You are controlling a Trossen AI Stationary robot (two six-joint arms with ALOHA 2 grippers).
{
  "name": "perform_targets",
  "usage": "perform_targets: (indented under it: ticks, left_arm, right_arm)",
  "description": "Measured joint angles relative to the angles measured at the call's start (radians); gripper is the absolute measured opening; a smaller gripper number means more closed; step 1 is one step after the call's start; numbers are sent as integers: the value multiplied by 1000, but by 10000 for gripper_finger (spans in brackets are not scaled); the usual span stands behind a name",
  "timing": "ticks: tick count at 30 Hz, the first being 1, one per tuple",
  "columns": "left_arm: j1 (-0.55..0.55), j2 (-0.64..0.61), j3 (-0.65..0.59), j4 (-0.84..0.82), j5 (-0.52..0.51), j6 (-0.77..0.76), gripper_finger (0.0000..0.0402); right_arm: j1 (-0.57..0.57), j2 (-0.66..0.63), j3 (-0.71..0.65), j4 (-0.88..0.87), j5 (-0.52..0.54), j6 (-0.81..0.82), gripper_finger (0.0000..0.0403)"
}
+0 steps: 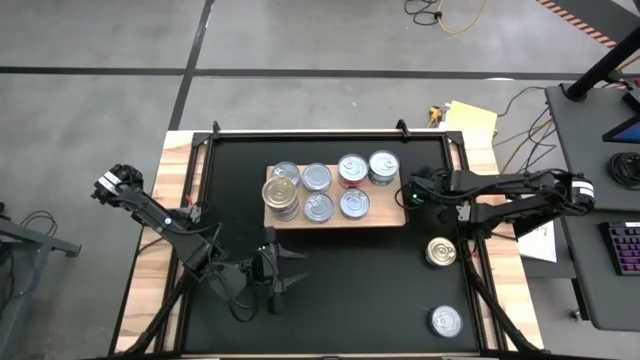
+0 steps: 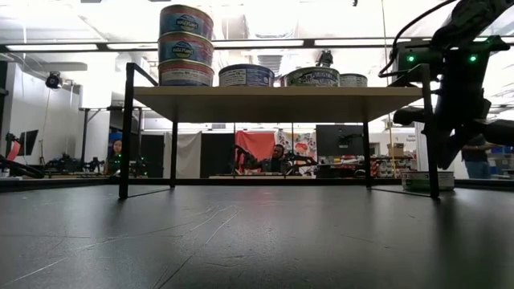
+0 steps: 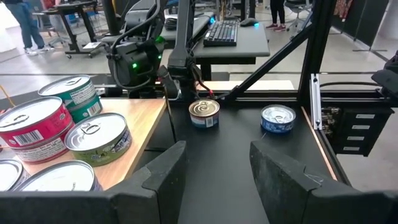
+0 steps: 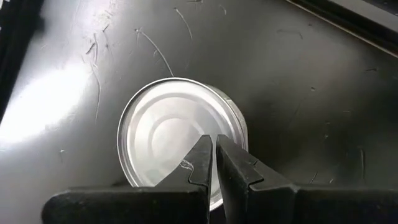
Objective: Stack canned seafood by type on shelf
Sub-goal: Stack the green tuna can on the green tuna can
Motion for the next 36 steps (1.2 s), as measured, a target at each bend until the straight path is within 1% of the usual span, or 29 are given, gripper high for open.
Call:
perform_targets:
  ticks: [4,7,16,36]
  left_arm:
    - [-3,0,0,0,0,0,162]
    - [-5,0,0,0,0,0,162]
    - [-5,-1,0,0,0,0,162]
    - [-5,-2,1,0,0,0,162]
  right_arm:
    - [0,0,0,-6,-10,0,13]
    - [0,1,-4,-21,-38,3,13]
    - [0,1,-41,-15,-53,30,13]
    - [11,0,-42,-18,-113,12,13]
